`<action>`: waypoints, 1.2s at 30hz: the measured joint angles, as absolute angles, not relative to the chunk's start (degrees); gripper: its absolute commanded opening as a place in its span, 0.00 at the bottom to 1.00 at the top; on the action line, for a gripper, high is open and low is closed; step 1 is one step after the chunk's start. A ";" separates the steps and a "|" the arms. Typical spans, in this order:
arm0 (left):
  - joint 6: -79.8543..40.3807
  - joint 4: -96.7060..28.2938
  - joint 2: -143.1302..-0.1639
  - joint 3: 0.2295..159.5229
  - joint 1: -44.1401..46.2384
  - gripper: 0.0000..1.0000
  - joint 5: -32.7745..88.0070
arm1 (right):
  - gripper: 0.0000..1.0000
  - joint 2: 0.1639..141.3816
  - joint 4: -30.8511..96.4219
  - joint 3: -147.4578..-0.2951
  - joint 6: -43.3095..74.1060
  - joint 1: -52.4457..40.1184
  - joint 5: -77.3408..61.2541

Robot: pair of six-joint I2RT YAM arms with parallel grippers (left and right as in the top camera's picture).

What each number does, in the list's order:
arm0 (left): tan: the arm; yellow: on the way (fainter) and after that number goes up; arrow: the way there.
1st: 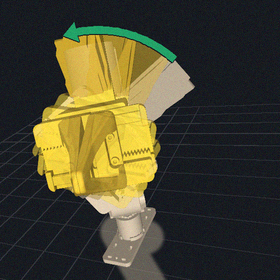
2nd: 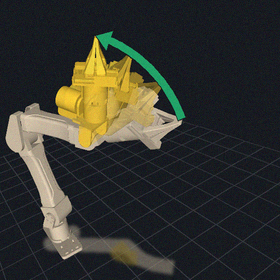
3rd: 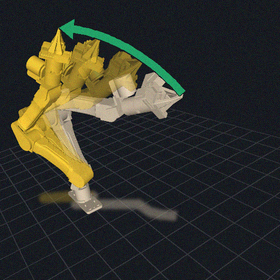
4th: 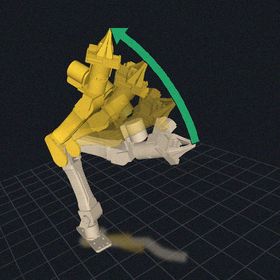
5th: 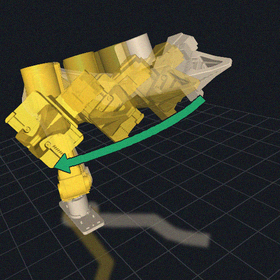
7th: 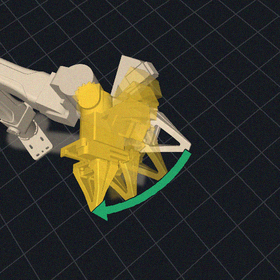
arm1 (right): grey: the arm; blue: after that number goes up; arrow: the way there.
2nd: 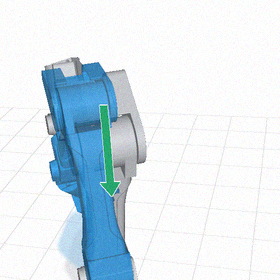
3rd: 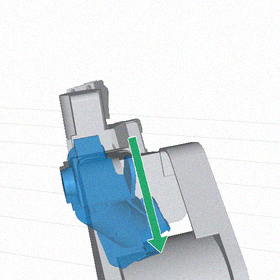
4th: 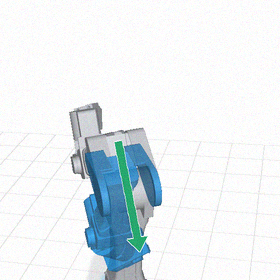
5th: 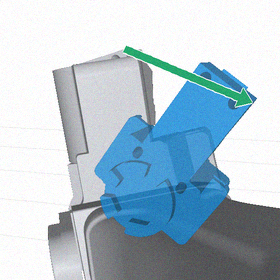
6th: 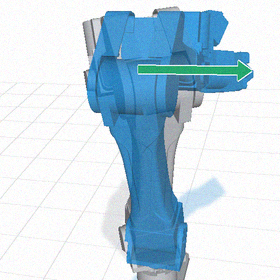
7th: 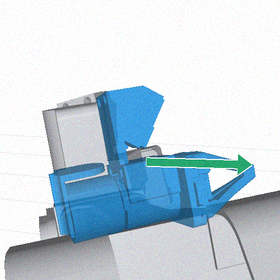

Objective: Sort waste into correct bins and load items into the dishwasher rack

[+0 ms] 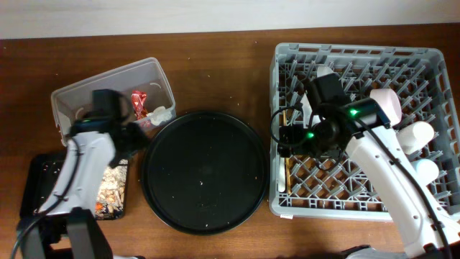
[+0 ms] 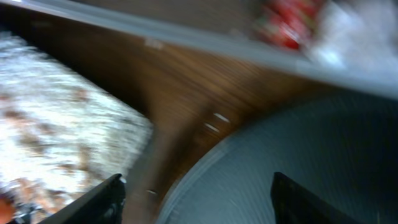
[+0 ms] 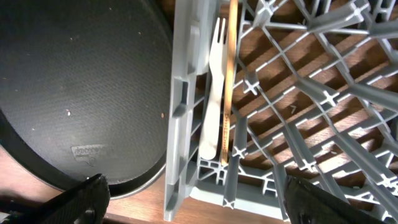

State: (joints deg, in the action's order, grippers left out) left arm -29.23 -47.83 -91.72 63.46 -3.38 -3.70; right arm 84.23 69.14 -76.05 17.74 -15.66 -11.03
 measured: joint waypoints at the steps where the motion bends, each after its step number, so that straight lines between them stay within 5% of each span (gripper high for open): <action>1: -28.01 -48.03 -91.70 63.46 -0.97 0.81 -3.68 | 0.98 84.23 68.84 -76.05 17.72 -15.00 -11.75; 8: -20.05 -54.76 -91.70 66.48 11.31 0.86 -3.44 | 0.98 84.23 68.05 -76.05 13.93 -3.38 -16.64; 11: -16.45 -60.95 -91.70 73.82 11.84 0.98 -3.44 | 0.98 84.25 68.71 -76.23 10.09 1.15 -17.34; 21: -10.20 -84.01 -89.93 91.15 9.19 0.99 -3.44 | 0.99 84.38 77.34 -80.73 2.92 8.23 -17.21; 28: -10.22 -82.41 -82.19 90.39 6.42 0.99 -3.62 | 0.99 78.65 77.06 -79.66 2.50 8.23 -15.27; 36: -10.22 -66.02 -53.65 69.41 6.39 0.99 -3.64 | 0.98 50.46 66.83 -69.78 2.33 8.23 -14.15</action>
